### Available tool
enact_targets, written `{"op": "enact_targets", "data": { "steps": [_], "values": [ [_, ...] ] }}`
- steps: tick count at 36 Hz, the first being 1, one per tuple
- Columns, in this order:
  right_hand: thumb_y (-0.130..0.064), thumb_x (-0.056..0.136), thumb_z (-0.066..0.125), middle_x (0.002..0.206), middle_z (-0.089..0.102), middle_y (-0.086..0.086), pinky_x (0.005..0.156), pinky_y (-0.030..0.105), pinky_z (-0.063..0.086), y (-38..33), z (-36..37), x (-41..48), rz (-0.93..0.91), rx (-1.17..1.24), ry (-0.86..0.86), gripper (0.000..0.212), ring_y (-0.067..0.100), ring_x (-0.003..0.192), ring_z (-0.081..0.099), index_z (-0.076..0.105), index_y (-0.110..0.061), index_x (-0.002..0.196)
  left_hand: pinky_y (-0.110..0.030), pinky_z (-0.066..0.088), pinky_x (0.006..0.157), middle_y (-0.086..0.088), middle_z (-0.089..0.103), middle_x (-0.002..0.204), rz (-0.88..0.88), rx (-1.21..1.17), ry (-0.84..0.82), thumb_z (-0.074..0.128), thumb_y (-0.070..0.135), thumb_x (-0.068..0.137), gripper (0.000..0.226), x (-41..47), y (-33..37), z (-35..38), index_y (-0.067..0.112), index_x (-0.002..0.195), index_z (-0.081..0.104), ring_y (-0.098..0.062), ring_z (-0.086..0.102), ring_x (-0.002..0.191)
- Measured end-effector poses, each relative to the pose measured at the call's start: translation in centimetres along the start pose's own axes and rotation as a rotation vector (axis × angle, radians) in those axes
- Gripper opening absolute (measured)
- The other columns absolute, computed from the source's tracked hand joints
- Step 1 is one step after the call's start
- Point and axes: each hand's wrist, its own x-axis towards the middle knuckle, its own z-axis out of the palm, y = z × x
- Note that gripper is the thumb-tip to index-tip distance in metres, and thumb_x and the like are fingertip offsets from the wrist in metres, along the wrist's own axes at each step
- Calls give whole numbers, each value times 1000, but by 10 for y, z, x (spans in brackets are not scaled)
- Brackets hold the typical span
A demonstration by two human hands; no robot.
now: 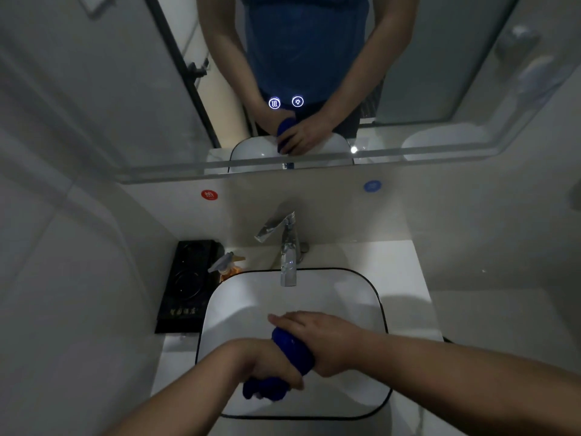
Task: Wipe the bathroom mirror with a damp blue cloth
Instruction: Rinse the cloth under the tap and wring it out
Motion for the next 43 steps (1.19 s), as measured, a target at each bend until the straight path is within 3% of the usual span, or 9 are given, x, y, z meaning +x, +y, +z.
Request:
{"op": "enact_targets", "data": {
  "steps": [5,9,13,18,25,29,35,38,43],
  "values": [
    [-41,75,86,130,57,4,93,39,56,-5,8,9,168,42,-76,93,28,108,67,33,-37,152,-19,50,55,2,55,81,61,328,201,69,30,93,21,8,10,13,19,111,65,-23,68,80],
    [-47,78,81,116,66,6,81,38,53,-13,8,20,337,-48,-186,65,31,101,69,50,-24,131,-34,45,109,-17,62,137,-18,381,318,56,24,107,45,37,14,27,5,148,52,-32,56,135],
    [-49,82,71,107,68,2,80,38,56,-12,-10,30,377,-153,-335,48,27,94,67,59,-22,119,-35,53,92,-6,67,134,16,275,586,71,39,90,95,53,3,31,8,161,16,-24,69,118],
    [-35,67,73,74,72,1,57,29,54,-8,-26,41,467,-67,-491,17,21,65,69,67,-22,76,-32,50,69,4,74,106,214,358,842,71,54,79,89,65,-8,38,20,148,28,-22,75,94],
    [-28,76,83,91,76,4,74,35,62,1,-26,34,552,203,-510,30,24,83,73,74,-13,100,-29,53,72,6,75,109,272,434,892,66,53,85,60,68,-7,40,26,136,47,-18,73,95],
    [-29,83,80,141,49,12,101,44,55,-5,-8,21,583,128,-200,110,32,125,57,10,-19,168,-23,50,74,6,71,103,174,157,722,65,40,91,28,66,-6,29,24,113,61,-11,64,86],
    [-24,85,74,174,11,10,128,48,26,-13,34,-15,347,-114,197,118,37,158,21,-11,-36,167,-22,40,45,-7,65,73,35,-650,206,80,21,68,42,40,-9,5,5,105,68,-18,56,52],
    [-35,82,80,176,9,13,130,49,24,-10,42,-20,328,-142,221,114,40,161,17,2,-33,166,-21,32,42,3,61,73,-1,-750,-163,85,26,66,37,31,-7,3,12,99,74,-12,50,53],
    [-34,78,78,140,53,12,100,40,57,0,24,-16,118,-58,305,71,30,118,62,51,-21,141,-19,24,43,7,56,75,30,-659,-352,83,31,79,26,22,-4,8,22,97,67,-10,44,55]
  ]
}}
